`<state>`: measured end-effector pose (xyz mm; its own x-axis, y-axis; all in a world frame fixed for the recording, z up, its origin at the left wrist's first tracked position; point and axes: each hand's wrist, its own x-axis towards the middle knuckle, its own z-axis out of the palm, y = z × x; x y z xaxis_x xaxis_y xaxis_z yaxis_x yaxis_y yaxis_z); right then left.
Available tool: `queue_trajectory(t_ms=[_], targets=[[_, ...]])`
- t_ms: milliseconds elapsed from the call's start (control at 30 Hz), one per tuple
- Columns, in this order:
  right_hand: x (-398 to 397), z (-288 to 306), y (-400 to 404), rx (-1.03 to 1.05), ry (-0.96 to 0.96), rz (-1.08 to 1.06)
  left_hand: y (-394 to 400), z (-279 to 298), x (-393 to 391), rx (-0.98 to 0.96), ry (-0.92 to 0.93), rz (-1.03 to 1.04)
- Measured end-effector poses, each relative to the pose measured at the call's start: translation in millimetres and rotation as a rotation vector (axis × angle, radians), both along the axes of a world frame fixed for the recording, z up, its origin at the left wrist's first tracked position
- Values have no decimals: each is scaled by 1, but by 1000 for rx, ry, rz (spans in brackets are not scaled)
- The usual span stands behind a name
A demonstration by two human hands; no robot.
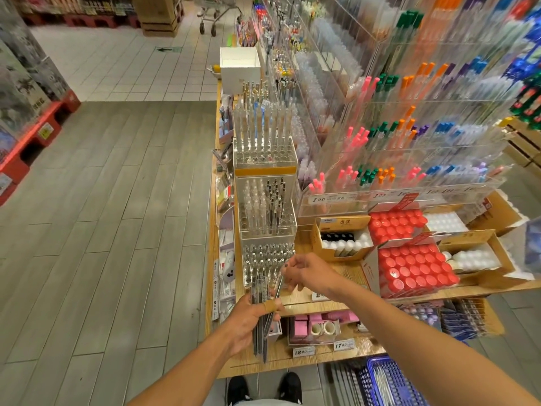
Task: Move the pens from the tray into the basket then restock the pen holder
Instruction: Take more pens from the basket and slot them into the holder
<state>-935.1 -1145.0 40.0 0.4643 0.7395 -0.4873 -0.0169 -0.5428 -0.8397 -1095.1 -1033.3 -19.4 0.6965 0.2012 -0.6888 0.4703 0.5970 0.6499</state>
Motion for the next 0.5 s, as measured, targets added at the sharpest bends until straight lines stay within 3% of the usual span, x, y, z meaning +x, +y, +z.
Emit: queue_trajectory(t_ms=[267, 500], targets=[[31, 17, 2, 143, -297, -172, 16, -3, -3, -232, 72, 170], [37, 1, 0, 26, -717, 103, 19, -6, -6, -307, 114, 219]])
